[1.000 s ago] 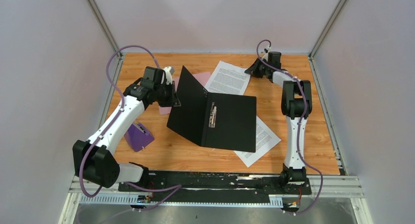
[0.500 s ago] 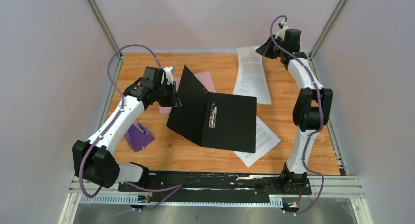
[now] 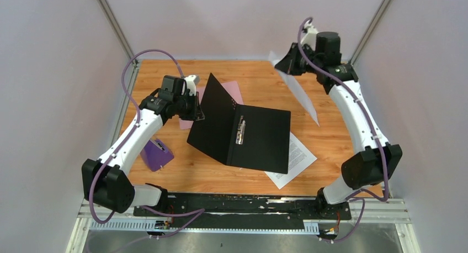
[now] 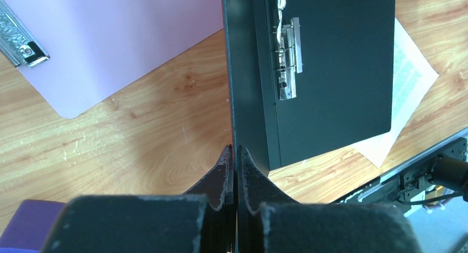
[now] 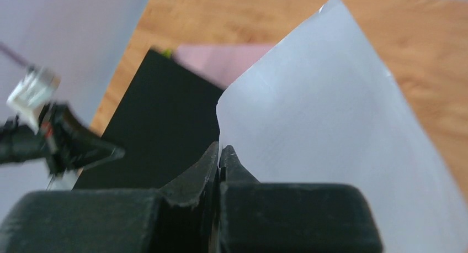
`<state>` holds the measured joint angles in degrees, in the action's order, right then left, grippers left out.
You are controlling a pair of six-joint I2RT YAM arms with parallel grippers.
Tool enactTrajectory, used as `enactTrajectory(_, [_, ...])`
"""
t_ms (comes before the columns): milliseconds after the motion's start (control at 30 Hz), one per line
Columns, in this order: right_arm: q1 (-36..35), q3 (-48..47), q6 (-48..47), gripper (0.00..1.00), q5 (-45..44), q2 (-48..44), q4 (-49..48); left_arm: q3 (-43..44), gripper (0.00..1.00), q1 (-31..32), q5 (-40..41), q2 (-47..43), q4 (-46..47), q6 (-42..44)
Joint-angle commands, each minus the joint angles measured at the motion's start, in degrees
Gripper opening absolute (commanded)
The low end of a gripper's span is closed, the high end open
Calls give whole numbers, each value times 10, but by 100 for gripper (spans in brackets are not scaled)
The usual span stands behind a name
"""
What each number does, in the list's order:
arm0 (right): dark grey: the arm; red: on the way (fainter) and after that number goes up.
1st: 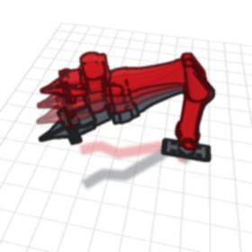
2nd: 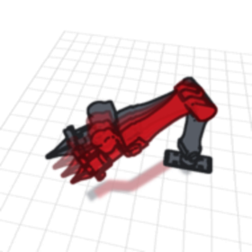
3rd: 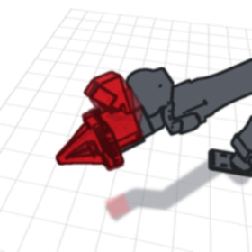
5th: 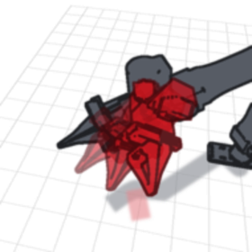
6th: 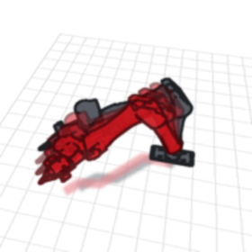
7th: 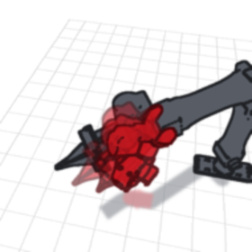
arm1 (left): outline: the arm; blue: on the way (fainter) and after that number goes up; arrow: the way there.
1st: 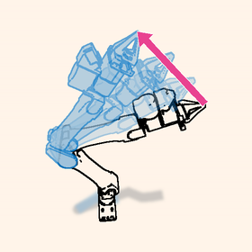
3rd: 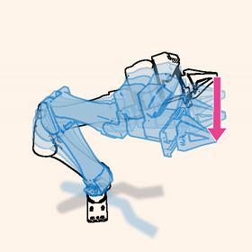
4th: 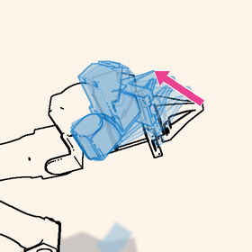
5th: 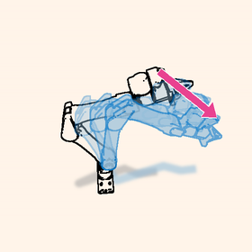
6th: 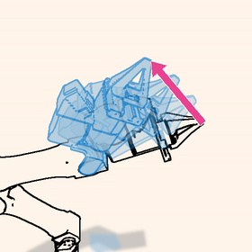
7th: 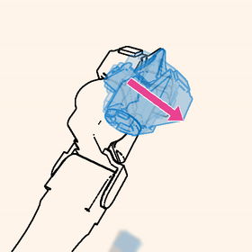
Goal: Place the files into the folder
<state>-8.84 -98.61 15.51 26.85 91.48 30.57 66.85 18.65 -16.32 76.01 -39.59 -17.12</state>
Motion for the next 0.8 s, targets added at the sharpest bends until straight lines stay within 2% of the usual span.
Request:
enactTrajectory(0, [-80, 51, 10, 0, 33, -79, 97, -17, 0, 1, -1, -26, 37, 38])
enactTrajectory(100, [-97, 123, 64, 0, 70, -149, 65, -26, 0, 1, -6, -28, 42, 44])
enactTrajectory(200, [-96, 179, 93, 0, 31, -212, 79, -28, 0, 1, -11, -22, 42, 45])
enactTrajectory(233, [-93, 197, 103, 0, 42, -230, 75, -28, 0, 1, -14, -21, 42, 44])
enactTrajectory(333, [-73, 247, 142, 0, 92, -254, 35, -27, 0, 1, -19, -19, 43, 42])
enactTrajectory(400, [-51, 269, 152, 0, 85, -258, 22, -26, 0, 1, -20, -21, 43, 43])
enactTrajectory(533, [39, 309, 161, 0, 119, -215, -33, -35, 0, 1, -16, -30, 44, 44])
enactTrajectory(600, [69, 309, 132, 0, 111, -167, -32, -39, 0, 1, -14, -34, 46, 44])
enactTrajectory(767, [83, 283, 16, 0, 57, -25, 11, -44, 0, 1, 0, -35, 46, 39])
